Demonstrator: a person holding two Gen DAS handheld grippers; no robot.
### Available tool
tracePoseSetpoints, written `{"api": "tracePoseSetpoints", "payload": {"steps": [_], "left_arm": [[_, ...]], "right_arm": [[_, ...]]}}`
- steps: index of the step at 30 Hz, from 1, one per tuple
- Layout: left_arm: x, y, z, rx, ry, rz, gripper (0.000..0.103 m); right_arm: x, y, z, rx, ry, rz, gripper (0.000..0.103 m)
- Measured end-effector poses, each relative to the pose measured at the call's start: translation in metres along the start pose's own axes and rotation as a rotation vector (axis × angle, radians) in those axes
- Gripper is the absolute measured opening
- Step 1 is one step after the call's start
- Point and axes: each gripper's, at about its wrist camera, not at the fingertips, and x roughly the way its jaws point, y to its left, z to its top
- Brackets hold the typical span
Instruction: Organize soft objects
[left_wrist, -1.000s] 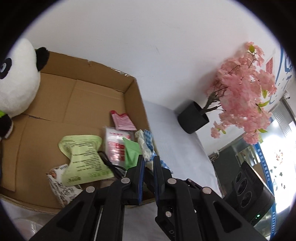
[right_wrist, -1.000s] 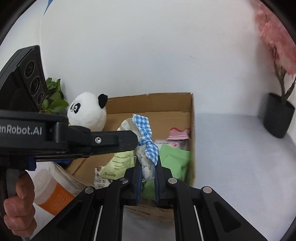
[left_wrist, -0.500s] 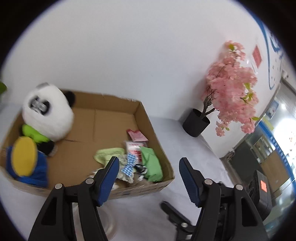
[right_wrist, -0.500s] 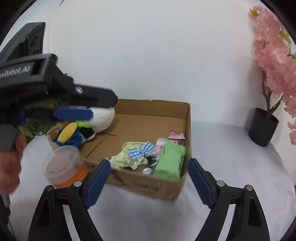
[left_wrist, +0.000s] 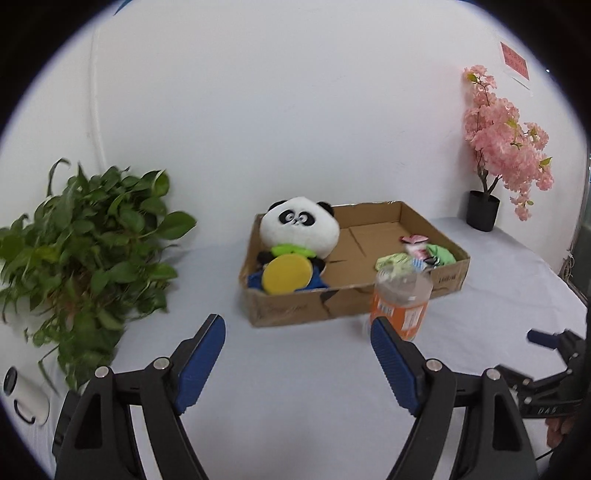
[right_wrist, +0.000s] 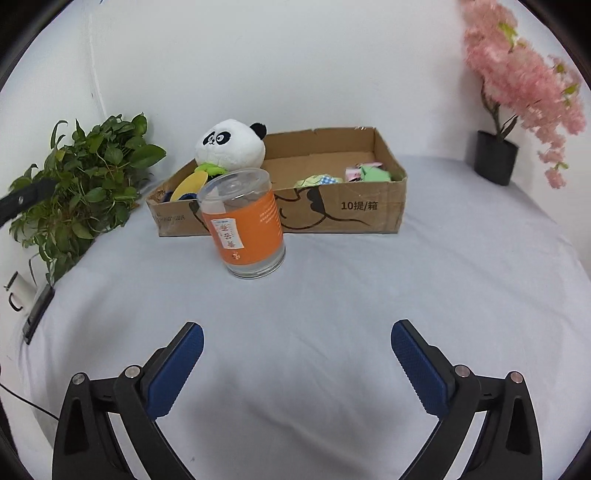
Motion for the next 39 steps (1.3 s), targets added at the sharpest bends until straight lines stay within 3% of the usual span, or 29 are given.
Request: {"api": "tracePoseSetpoints", "payload": {"steps": [5,8,14,19,22,39], "left_arm": [[-0.027,0.007,-0.023,-0.097,-0.024,-0.024,0.081],[-0.029,-0.006,-0.035,-0.096,-0.039,-0.015,0.081],[-0.016,-0.035,-0.048,-0.094,-0.007,-0.065,0.081],[-0.001,-0.044,-0.053,-0.129,0.028,-0.111,0.081],[0.006,-0.048,-0.057,-0.126,0.037,-0.105,0.081],[0.046,-0.052,-0.064,-0.147,0.088,-0.068,0.081]], "right_arm": [[-0.046,0.028,-0.024,-0.078,-0.074,-0.091,0.102],[-0.065,0.036,-0.028,-0.105,-0.104,-0.129,0.102],[-0.083,0.031,-0.028,-0.093,-0.128,-0.149,0.102],[-0.079,0.022,-0.025,-0.11,-0.145,-0.143,0.102],[-0.074,0.018,-0.024,-0.11,-0.15,-0.107,0.102],[-0.031,0.013,-0.02,-0.133,-0.154,-0.124,0.102]]}}
